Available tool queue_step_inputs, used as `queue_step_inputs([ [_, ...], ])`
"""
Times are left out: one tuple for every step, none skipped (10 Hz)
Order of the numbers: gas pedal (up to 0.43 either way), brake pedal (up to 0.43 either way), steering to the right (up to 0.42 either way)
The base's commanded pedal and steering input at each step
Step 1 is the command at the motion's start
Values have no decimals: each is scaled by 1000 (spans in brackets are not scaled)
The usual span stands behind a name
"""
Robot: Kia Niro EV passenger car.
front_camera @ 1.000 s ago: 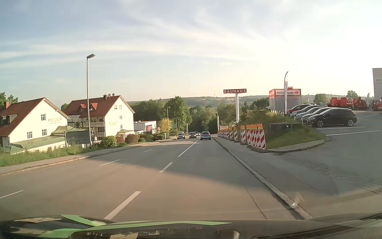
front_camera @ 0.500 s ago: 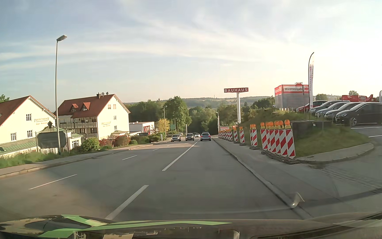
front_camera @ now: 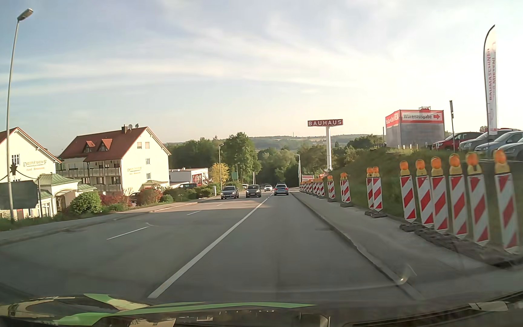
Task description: Follow the waypoints while adhering to traffic rules and regulations
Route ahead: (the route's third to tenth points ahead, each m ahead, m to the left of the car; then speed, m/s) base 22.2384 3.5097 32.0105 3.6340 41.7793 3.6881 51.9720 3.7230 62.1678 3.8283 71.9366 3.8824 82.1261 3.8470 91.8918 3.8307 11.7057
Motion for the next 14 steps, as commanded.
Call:
queue_step_inputs([
  [59, 0, -2],
  [59, 0, -2],
  [59, 0, -2],
  [59, 0, -2],
  [47, 0, -3],
  [47, 0, -4],
  [47, 0, -4],
  [47, 0, -4],
  [59, 0, -4],
  [59, 0, -4],
  [59, 0, -4],
  [59, 0, -3],
  [59, 0, -3],
  [59, 0, -4],
])
